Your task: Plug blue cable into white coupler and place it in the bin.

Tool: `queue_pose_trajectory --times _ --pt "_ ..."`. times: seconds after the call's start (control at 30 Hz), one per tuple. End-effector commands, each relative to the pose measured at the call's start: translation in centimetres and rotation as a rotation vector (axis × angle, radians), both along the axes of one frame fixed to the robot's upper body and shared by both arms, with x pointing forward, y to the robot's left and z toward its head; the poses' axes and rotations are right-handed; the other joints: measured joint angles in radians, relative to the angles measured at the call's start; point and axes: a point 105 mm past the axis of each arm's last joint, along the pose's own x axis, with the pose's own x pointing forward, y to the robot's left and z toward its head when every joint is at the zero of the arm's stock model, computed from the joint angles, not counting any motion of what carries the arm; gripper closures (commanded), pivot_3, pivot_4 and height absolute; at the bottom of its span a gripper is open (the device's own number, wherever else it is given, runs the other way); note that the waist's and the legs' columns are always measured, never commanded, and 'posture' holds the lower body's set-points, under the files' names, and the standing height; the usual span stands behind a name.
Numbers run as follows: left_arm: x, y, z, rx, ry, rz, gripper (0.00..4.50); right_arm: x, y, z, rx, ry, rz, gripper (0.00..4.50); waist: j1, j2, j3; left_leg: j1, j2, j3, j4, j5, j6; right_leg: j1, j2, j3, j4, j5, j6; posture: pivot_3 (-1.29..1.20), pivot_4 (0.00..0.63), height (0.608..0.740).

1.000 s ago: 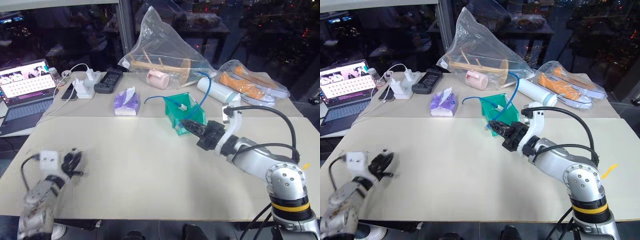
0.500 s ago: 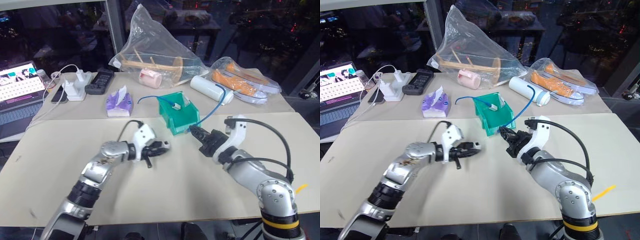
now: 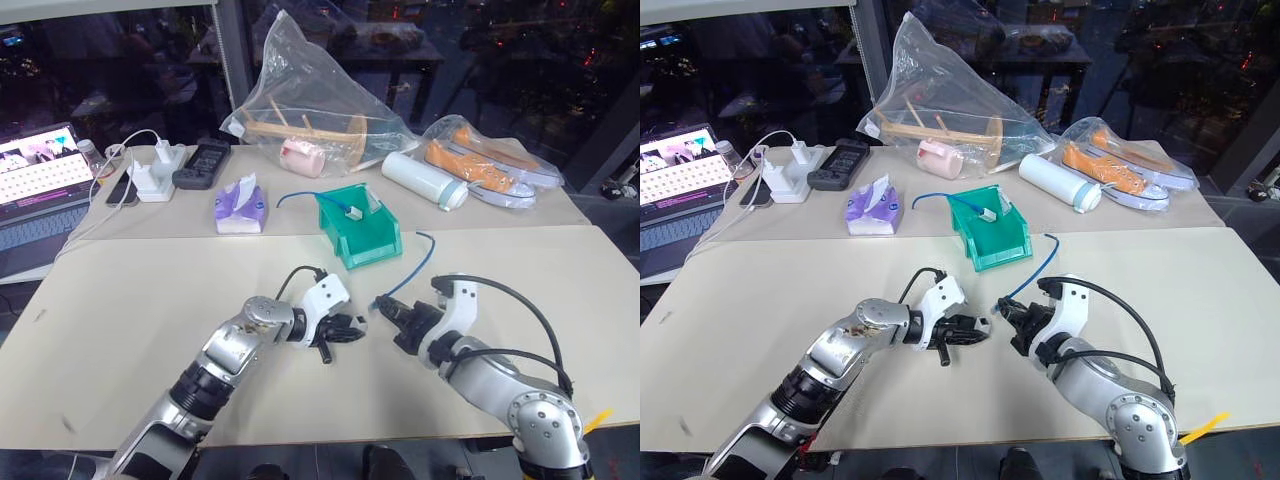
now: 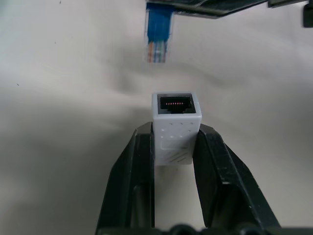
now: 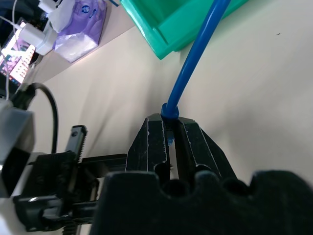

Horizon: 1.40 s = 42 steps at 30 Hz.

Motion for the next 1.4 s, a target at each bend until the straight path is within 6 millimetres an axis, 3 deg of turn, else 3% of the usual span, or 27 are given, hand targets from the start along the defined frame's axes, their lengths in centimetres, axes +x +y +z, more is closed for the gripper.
queue_pose_trajectory --times 0.03,0.9,1.23,1.4 --pt "-0.2 -0.7 1.2 -0.018 -0.047 -0.029 3.88 -1.0 0.9 0.8 0.016 -0.02 0.056 4.5 0.001 0.0 0.0 0.0 0.0 0.0 0.0 0.0 0.0 0.0 0.0 0.0 0.0 0.0 0.0 0.0 0.15 0.74" --pt "-0.7 -1.2 2.2 -0.057 -0.021 0.003 3.88 -1.4 0.6 -1.1 -0.103 0.046 0.12 4.5 0.005 0.0 0.0 0.0 0.0 0.0 0.001 0.0 0.0 0.001 0.0 0.0 0.0 0.0 0.0 0.0 0.15 0.74" --pt "-0.4 -2.0 3.7 -0.085 -0.015 0.037 3.88 -1.8 1.2 -1.5 -0.243 0.044 0.209 4.5 0.006 0.0 0.0 0.0 0.0 0.0 0.001 0.0 0.0 0.001 0.0 0.0 0.0 0.0 0.0 0.0 0.15 0.74" --pt "-0.4 -2.9 5.3 -0.078 -0.051 0.031 3.88 -2.1 1.4 -1.7 -0.292 0.048 0.239 4.5 0.007 0.0 0.0 0.0 0.0 0.0 0.001 0.0 0.0 0.001 0.0 0.0 0.0 0.0 0.0 0.0 0.15 0.74"
